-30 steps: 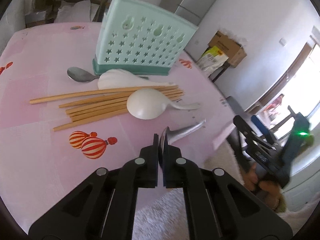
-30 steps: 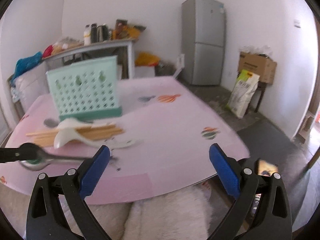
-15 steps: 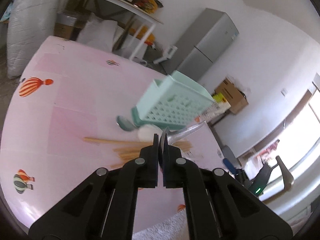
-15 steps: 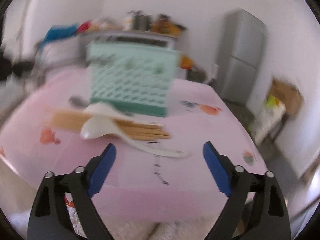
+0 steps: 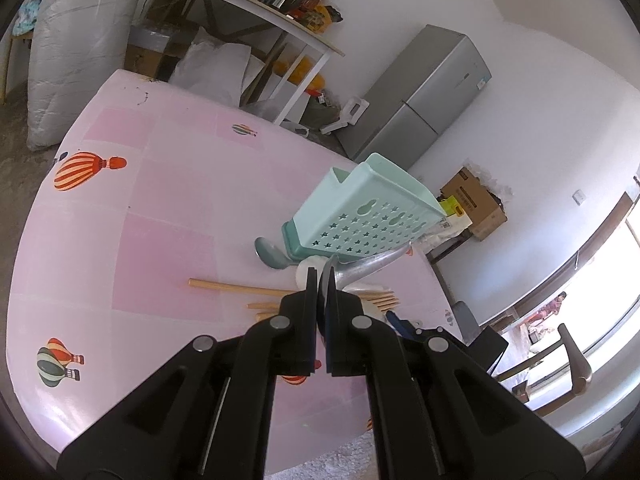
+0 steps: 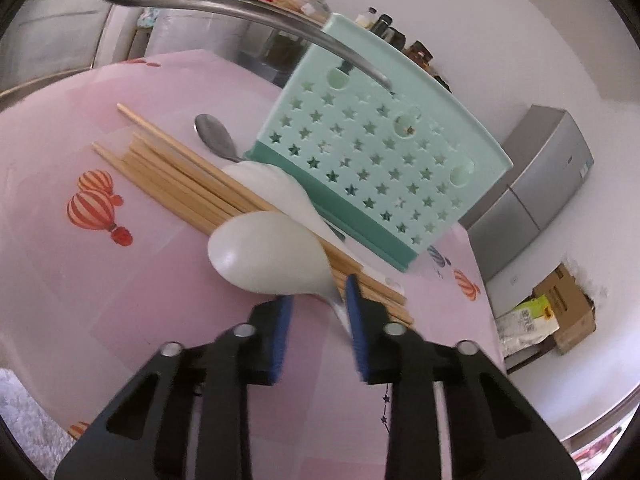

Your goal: Organize utensils

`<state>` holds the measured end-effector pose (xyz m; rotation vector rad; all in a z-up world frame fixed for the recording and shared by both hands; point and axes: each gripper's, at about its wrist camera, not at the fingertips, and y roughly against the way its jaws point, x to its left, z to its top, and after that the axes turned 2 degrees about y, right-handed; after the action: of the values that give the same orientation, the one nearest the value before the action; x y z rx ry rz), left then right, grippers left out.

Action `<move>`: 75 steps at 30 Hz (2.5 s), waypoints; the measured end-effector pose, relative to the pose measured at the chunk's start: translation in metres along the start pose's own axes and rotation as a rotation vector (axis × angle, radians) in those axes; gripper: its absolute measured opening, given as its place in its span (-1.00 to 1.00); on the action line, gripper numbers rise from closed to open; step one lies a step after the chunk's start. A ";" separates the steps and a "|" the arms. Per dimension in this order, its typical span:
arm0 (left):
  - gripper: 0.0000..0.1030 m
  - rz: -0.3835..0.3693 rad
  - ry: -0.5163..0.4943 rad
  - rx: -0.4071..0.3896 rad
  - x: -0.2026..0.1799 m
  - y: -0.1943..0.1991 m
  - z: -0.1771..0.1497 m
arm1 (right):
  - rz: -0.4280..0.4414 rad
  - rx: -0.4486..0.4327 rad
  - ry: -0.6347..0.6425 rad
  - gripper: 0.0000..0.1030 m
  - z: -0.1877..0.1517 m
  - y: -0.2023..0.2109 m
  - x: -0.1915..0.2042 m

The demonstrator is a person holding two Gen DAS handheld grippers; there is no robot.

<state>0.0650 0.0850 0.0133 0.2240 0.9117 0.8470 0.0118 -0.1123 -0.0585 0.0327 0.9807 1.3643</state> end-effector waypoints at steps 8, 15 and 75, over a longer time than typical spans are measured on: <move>-0.97 0.012 -0.012 -0.021 -0.003 0.004 0.004 | -0.051 -0.043 -0.017 -0.86 -0.005 0.015 -0.003; -0.97 -0.037 -0.052 -0.093 -0.019 0.023 0.017 | -0.042 -0.073 -0.178 -0.90 -0.006 0.034 -0.041; -0.22 0.043 -0.250 -0.042 -0.068 -0.095 0.103 | 0.637 -0.410 -0.967 -0.92 0.054 -0.076 -0.253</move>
<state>0.1742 -0.0102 0.0693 0.3069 0.6570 0.8553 0.1317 -0.3129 0.0762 0.6763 -0.1602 1.8130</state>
